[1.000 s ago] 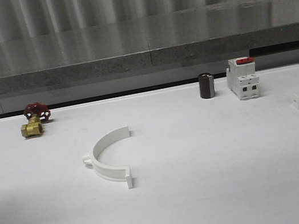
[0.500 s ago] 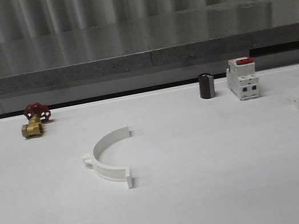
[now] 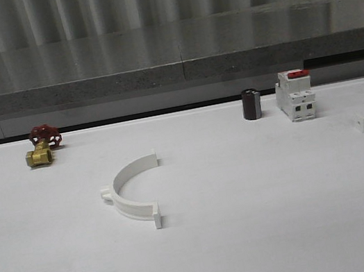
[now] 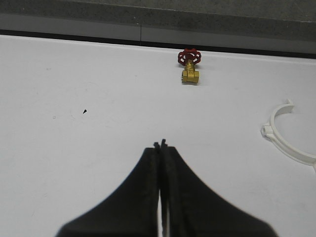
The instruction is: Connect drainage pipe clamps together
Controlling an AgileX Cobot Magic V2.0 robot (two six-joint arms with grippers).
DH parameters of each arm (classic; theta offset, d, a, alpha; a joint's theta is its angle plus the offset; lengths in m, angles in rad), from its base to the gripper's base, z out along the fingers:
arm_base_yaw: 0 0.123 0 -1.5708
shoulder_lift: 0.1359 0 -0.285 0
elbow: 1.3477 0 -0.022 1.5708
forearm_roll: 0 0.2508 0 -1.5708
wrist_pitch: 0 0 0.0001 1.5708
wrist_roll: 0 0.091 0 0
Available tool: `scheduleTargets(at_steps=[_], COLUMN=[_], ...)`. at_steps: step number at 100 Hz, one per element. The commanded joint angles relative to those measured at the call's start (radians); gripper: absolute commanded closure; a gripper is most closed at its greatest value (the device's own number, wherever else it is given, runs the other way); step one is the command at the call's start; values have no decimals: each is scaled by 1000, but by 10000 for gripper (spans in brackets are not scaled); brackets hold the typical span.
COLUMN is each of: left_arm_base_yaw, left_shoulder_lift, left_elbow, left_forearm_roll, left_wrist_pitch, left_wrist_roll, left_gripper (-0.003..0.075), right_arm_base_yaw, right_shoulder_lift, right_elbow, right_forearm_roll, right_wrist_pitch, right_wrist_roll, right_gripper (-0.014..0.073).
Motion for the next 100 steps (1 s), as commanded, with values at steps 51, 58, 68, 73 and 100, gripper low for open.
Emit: scheduleTargets(at_steps=[51, 58, 68, 73, 100], left_arm_base_yaw=[0, 0, 0, 0, 0], left_shoulder_lift=[9, 9, 9, 9, 9], left_elbow=[-26, -26, -26, -26, -26], left_forearm_roll=[-2, -2, -2, -2, -2], left_wrist_pitch=[-67, -67, -67, -67, -67], left_wrist_roll=[-1, -1, -1, -1, -1], left_gripper=[740, 740, 740, 740, 740], right_arm_base_yaw=[-6, -6, -6, -6, -6], right_shoulder_lift=[265, 393, 573, 658, 996], right_elbow=[-310, -403, -535, -608, -791], right_forearm_roll=[-6, -3, 13, 29, 79], right_wrist_pitch=[138, 208, 320, 375, 437], right_wrist_roll=[5, 6, 6, 6, 5], right_gripper=[711, 711, 711, 711, 695])
